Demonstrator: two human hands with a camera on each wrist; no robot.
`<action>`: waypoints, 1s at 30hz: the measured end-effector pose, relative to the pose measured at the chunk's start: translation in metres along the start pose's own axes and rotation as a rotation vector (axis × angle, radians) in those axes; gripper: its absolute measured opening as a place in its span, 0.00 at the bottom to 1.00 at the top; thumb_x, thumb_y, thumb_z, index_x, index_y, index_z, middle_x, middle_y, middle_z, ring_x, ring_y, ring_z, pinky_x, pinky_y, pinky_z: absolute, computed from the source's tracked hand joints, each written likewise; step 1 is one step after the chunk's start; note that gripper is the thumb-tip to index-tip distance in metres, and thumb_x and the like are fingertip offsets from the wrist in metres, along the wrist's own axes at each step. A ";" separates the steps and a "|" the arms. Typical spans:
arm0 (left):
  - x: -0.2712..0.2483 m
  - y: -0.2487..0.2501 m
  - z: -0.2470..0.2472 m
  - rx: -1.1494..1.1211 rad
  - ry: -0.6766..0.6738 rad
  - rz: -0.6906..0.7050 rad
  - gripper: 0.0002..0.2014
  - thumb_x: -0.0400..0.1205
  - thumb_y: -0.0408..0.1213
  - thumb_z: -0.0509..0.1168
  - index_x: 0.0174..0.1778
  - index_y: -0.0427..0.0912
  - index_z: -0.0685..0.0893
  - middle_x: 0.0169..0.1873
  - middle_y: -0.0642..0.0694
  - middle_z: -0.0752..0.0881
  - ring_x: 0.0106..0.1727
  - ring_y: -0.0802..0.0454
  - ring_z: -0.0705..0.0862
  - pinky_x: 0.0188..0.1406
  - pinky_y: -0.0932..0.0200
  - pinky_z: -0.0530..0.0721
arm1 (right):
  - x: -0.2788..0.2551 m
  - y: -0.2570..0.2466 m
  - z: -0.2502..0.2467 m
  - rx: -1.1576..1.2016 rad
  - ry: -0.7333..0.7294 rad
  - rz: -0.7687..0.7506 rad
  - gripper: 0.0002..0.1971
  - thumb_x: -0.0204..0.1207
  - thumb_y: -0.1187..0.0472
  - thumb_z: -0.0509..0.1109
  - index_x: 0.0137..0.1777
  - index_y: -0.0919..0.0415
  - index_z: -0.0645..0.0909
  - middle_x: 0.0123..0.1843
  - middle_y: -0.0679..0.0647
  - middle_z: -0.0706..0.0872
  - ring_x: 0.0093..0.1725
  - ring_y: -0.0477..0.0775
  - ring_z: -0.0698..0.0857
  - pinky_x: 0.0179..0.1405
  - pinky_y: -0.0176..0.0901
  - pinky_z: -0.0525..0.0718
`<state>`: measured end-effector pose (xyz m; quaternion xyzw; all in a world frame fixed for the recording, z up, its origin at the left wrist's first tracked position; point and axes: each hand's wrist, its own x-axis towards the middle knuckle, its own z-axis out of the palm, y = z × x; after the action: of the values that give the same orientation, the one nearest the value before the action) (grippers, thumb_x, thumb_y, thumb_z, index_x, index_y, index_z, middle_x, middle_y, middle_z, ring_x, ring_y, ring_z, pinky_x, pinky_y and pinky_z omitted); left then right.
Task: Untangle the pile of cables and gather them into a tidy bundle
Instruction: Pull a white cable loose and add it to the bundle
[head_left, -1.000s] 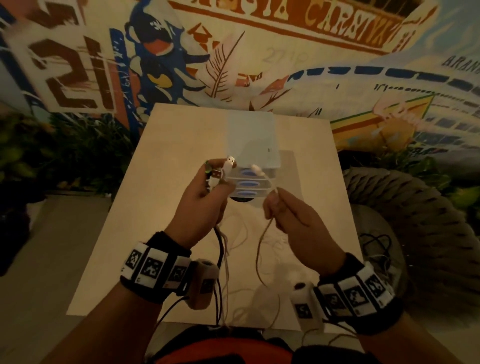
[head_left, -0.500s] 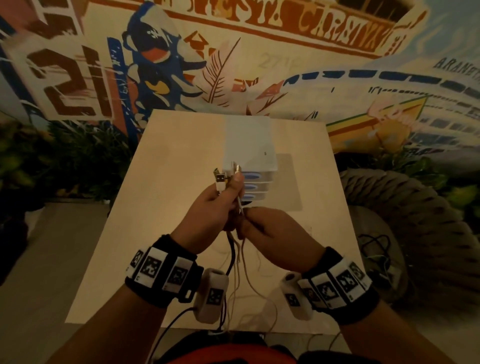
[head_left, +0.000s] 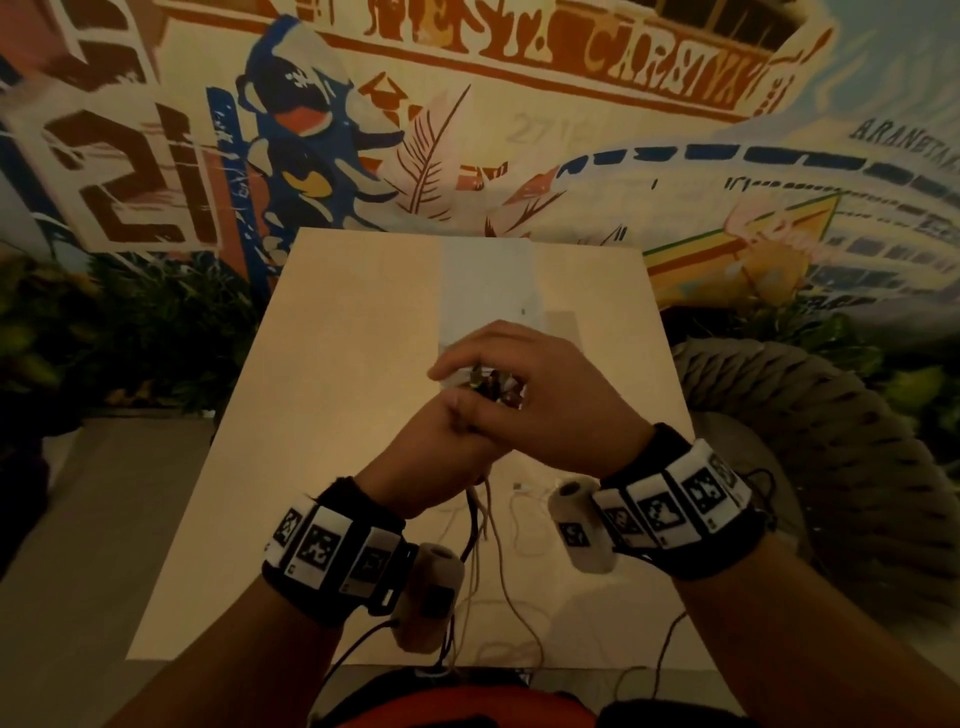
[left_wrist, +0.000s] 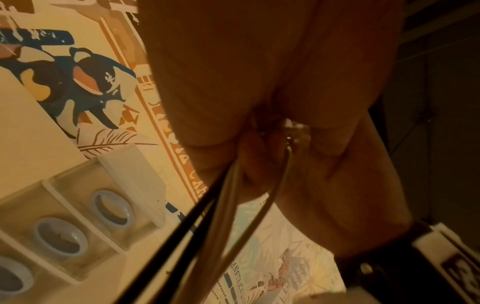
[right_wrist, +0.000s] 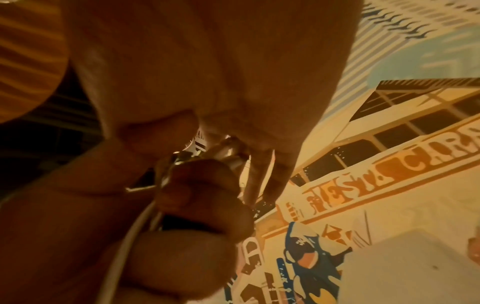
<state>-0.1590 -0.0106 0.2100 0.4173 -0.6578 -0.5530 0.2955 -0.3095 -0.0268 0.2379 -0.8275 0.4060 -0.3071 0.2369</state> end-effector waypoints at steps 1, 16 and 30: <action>-0.001 0.000 0.000 -0.032 0.016 -0.009 0.13 0.74 0.42 0.65 0.25 0.63 0.81 0.20 0.54 0.74 0.25 0.53 0.72 0.29 0.52 0.72 | 0.000 -0.001 0.001 -0.014 0.042 -0.014 0.10 0.81 0.59 0.73 0.60 0.52 0.88 0.57 0.45 0.88 0.59 0.41 0.85 0.60 0.44 0.84; 0.004 -0.011 0.019 0.045 0.171 -0.181 0.16 0.86 0.35 0.54 0.33 0.42 0.79 0.25 0.49 0.85 0.35 0.54 0.82 0.44 0.53 0.84 | -0.009 -0.001 0.025 0.064 -0.011 0.094 0.15 0.90 0.60 0.58 0.66 0.52 0.86 0.67 0.48 0.87 0.73 0.44 0.79 0.77 0.49 0.72; 0.007 -0.018 0.022 -0.208 0.213 -0.140 0.08 0.84 0.23 0.59 0.48 0.26 0.83 0.16 0.49 0.72 0.16 0.55 0.65 0.20 0.61 0.64 | -0.018 0.002 0.021 0.115 -0.077 0.215 0.17 0.91 0.55 0.58 0.75 0.53 0.81 0.83 0.50 0.75 0.86 0.42 0.63 0.83 0.48 0.68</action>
<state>-0.1768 -0.0067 0.1876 0.4857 -0.5312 -0.5900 0.3658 -0.3043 -0.0104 0.2166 -0.7754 0.4646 -0.2707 0.3310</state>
